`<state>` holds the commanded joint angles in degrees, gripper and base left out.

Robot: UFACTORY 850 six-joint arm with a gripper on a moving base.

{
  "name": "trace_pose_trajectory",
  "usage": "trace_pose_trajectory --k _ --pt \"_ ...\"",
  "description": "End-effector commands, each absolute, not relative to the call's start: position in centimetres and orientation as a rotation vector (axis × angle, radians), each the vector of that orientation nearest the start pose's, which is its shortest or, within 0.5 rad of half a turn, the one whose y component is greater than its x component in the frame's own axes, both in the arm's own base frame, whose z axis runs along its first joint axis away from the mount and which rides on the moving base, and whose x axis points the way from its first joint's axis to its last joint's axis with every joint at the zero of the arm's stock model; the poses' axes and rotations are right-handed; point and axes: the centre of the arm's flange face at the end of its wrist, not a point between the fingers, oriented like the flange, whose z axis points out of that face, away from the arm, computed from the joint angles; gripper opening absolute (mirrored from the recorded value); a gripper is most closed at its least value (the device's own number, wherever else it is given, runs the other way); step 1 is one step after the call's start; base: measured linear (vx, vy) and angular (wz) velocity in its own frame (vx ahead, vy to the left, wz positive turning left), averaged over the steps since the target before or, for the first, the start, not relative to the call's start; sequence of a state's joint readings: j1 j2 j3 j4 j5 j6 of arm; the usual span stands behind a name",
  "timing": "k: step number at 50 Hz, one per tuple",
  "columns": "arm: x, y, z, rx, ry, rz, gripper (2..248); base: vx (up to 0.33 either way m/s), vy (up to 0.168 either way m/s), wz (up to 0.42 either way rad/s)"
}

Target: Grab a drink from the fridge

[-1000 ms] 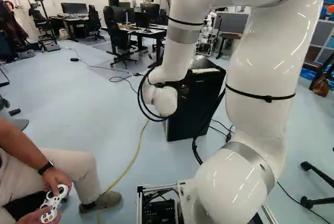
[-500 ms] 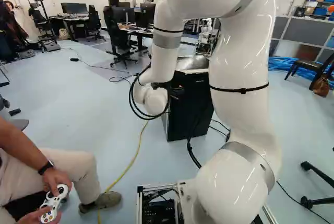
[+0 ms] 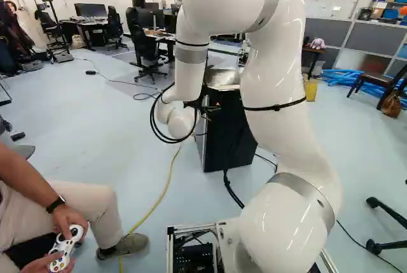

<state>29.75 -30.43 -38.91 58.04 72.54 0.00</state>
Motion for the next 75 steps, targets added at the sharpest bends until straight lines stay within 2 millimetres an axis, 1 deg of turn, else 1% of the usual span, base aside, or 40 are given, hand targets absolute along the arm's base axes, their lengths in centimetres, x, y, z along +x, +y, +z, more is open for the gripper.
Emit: trace_pose_trajectory --k 12,31,40,56,68,75 --pt "44.6 17.0 28.2 -2.475 0.844 -2.129 247 0.0 0.0 0.0" --pt "45.6 16.7 28.1 -2.45 0.977 -2.17 247 0.0 0.0 0.0" --pt "46.3 16.8 28.0 -2.442 1.004 -2.175 247 0.0 0.0 0.0" --pt "47.7 16.9 26.0 -2.465 1.012 -2.172 247 0.0 0.0 0.0" --pt "48.4 16.7 24.4 -2.493 1.018 -2.167 247 0.0 0.0 0.0" --pt "48.6 16.4 24.0 -2.498 1.024 -2.171 247 0.0 0.0 0.0"
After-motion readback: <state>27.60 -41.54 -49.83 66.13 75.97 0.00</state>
